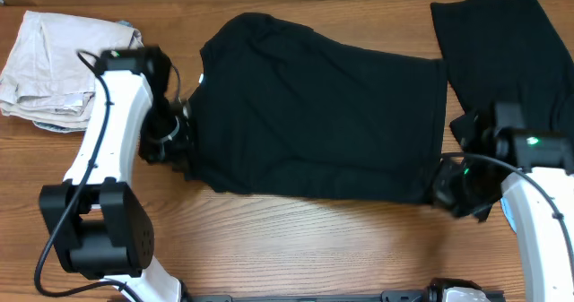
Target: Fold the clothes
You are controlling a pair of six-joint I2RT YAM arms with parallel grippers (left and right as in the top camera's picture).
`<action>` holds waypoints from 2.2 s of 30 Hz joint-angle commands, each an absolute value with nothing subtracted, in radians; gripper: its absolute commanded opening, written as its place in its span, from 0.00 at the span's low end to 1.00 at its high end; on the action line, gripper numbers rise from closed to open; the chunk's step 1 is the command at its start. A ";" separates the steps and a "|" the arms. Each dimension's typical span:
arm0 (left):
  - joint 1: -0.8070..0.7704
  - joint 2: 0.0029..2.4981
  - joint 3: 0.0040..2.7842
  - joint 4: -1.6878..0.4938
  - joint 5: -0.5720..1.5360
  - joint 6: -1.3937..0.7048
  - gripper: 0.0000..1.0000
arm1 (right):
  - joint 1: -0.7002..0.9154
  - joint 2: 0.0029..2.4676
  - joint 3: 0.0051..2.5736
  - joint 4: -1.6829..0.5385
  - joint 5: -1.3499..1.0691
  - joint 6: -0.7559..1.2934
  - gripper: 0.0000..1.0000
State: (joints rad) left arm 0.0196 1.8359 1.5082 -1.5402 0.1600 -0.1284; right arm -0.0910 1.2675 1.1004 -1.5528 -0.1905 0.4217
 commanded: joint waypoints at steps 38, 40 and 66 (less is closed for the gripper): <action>0.052 1.823 1.313 -0.944 0.131 0.019 1.00 | -0.091 1.266 0.959 -0.897 -0.167 0.480 0.81; 0.035 1.823 1.324 -0.862 0.152 0.040 1.00 | -0.091 1.279 0.959 -0.867 -0.167 0.460 0.81; -0.144 2.116 1.333 -0.336 0.077 0.232 0.96 | -0.091 1.341 0.959 -0.938 -0.257 0.324 0.85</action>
